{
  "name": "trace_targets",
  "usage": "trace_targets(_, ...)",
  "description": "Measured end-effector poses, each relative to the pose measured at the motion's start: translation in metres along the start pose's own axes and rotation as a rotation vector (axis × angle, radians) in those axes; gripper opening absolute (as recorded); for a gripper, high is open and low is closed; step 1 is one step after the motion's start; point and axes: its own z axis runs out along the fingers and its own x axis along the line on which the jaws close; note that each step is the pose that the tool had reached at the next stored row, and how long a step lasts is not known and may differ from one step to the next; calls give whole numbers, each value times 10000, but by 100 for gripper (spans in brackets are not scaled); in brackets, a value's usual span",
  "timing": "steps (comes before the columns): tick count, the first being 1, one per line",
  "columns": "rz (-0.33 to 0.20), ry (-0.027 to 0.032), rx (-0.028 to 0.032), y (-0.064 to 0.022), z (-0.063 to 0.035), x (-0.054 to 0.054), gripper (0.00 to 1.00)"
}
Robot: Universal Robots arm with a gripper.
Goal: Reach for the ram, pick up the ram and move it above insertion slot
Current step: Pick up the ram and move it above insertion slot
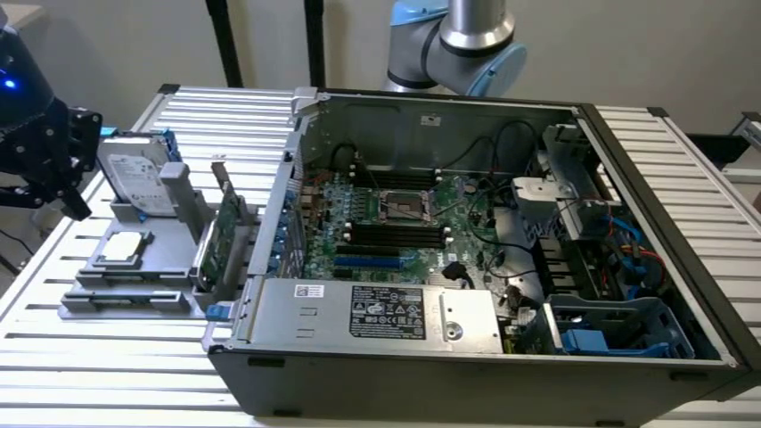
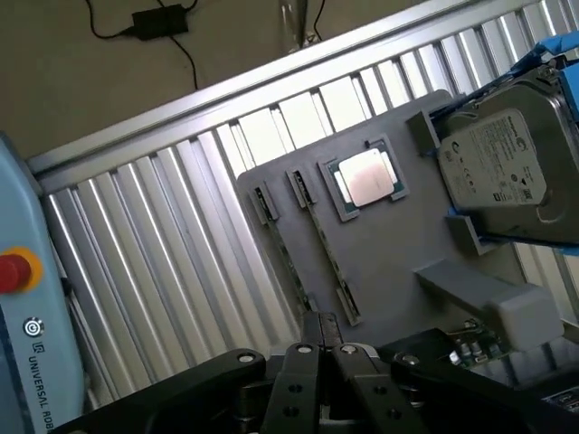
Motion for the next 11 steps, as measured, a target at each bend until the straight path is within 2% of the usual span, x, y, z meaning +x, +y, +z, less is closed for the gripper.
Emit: trace_targets(11,-2000,69,-13,0,11,0,11)
